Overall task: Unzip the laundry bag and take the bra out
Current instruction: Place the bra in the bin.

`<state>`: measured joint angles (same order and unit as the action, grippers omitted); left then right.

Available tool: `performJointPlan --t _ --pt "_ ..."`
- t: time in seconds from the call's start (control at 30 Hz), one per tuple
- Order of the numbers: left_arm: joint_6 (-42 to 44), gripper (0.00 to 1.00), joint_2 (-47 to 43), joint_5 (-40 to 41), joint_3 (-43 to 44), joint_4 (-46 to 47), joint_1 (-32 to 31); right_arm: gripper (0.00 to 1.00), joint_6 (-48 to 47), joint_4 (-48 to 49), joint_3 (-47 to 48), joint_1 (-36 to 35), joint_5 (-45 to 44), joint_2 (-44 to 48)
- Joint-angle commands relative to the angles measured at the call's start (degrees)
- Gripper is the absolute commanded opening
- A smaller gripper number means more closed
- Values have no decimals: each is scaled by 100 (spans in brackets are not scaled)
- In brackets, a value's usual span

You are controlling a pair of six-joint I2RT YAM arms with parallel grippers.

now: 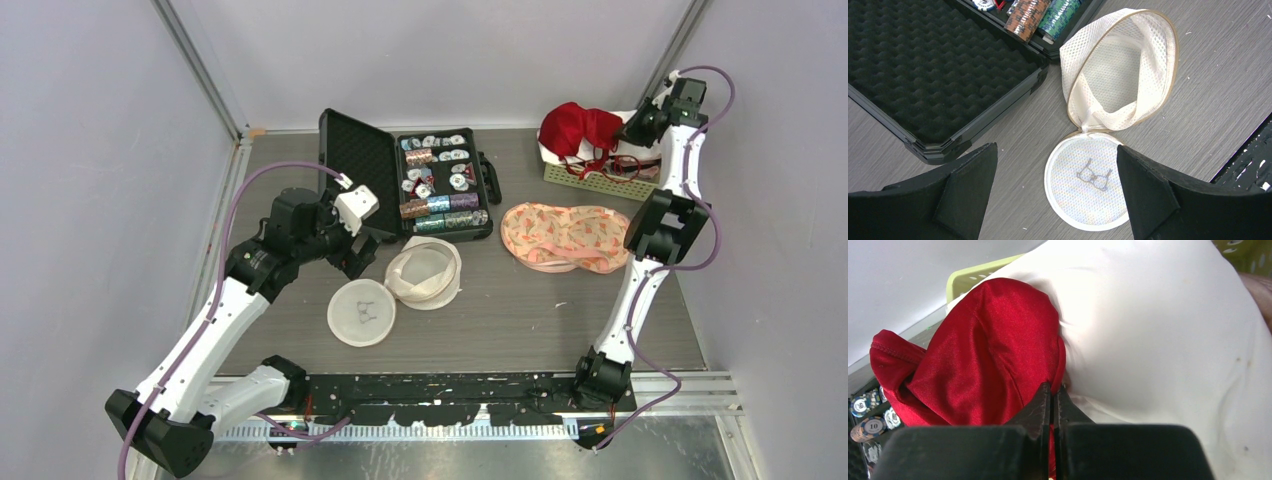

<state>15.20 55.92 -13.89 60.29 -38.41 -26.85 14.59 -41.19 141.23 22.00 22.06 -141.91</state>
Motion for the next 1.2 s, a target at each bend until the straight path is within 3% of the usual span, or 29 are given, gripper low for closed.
performJointPlan --t 0.0,0.83,1.17 --pt "20 90 -2 25 169 56 40 0 258 313 187 114 -148 269" --pt "-89 90 -46 -120 62 204 40 1 383 1187 -1097 797 -999 1393" --pt "-75 89 -3 -157 72 223 40 1 75 1633 -1213 788 -2005 1701"
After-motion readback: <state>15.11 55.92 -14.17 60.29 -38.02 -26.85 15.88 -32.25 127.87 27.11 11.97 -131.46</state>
